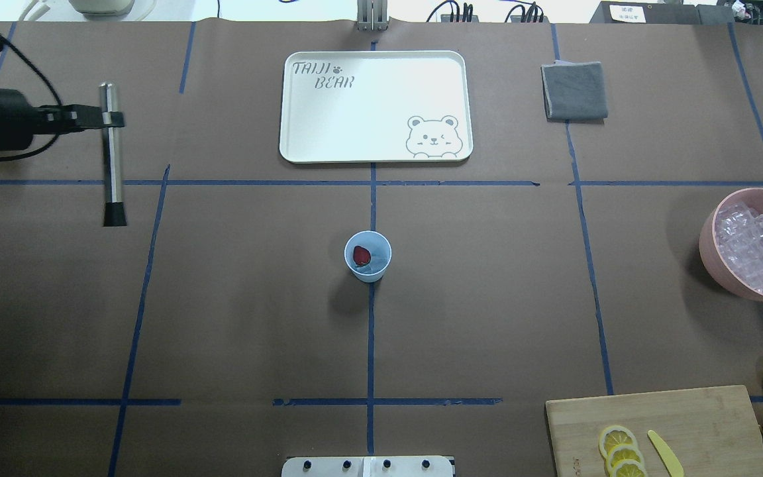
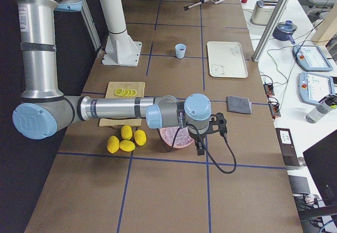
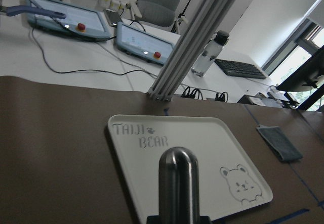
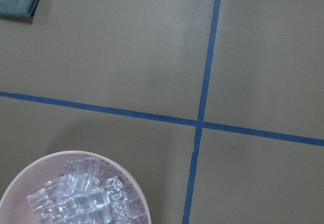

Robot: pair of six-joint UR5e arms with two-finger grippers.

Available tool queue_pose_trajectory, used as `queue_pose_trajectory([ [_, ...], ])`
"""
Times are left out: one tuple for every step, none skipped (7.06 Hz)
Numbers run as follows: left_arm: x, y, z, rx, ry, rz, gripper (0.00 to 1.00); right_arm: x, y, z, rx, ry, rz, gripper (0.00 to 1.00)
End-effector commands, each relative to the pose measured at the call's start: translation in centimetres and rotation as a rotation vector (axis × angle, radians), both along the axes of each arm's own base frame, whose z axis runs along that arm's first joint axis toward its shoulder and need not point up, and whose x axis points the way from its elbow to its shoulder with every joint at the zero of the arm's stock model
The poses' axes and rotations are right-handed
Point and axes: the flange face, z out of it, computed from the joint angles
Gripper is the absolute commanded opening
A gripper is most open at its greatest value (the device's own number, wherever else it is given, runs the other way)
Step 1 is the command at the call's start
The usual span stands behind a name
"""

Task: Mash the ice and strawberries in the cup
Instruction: 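Raise the pestle out of the cup and carry it back with the left gripper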

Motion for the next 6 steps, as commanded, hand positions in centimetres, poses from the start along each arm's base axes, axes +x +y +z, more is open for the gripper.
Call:
queue_pose_trajectory([
  [-3.3, 1.5, 6.1, -0.247, -0.058, 0.088, 0.0, 0.0, -0.2, -0.2, 0.005, 0.004, 0.0, 1.0],
  [-4.0, 2.8, 9.1, -0.298, -0.088, 0.09, 0.0, 0.0, -0.3, -0.2, 0.007, 0.005, 0.0, 1.0],
  [-4.6, 3.0, 11.0, -0.333, -0.122, 0.088, 0.0, 0.0, -0.3, -0.2, 0.008, 0.006, -0.001, 1.0],
  [-5.1, 3.5, 13.3, -0.309, -0.221, 0.132, 0.0, 0.1, -0.2, -0.1, 0.008, 0.01, 0.0, 1.0],
  [-5.7, 3.9, 15.5, -0.255, -0.318, 0.192, 0.0, 0.2, -0.3, -0.1, 0.007, 0.022, 0.002, 1.0],
  [-6.2, 3.9, 17.1, -0.225, -0.406, 0.204, 0.0, 0.2, -0.3, -0.1, 0.009, 0.022, 0.002, 1.0],
])
